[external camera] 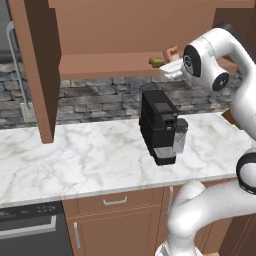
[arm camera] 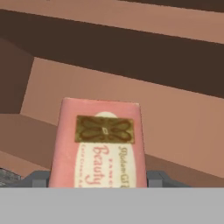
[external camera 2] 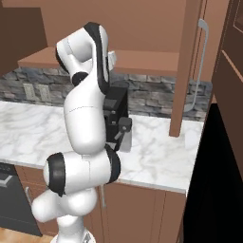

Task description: Pick up the sponge and bar soap from the sink, and place them back in the cabinet, and close the cabinet doors.

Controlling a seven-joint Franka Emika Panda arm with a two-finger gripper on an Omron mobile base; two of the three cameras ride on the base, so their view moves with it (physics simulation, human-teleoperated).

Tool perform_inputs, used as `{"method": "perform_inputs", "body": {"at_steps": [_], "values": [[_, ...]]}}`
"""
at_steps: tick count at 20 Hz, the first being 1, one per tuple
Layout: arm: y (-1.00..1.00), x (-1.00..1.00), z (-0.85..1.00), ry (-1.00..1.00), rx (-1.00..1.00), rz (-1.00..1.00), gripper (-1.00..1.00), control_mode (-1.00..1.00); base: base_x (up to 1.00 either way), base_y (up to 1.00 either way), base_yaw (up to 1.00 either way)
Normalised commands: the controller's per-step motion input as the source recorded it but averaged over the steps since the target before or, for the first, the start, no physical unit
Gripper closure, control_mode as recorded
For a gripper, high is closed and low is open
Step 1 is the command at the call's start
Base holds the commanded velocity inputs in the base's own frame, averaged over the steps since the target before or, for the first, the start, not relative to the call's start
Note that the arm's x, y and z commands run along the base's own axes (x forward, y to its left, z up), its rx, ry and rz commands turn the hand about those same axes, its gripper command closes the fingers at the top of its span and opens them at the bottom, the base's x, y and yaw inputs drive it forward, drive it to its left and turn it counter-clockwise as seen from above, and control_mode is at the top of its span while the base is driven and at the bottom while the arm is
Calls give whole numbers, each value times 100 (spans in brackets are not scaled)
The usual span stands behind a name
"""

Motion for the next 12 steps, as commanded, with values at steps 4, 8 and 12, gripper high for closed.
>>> {"method": "perform_inputs", "body": {"at_steps": [4,8,12], "values": [[0,0,28,21,0,0,100,-100,0,0,0],[0,6,34,22,0,-1,100,-100,0,0,0],[0,19,46,22,0,-2,100,-100,0,0,0]]}}
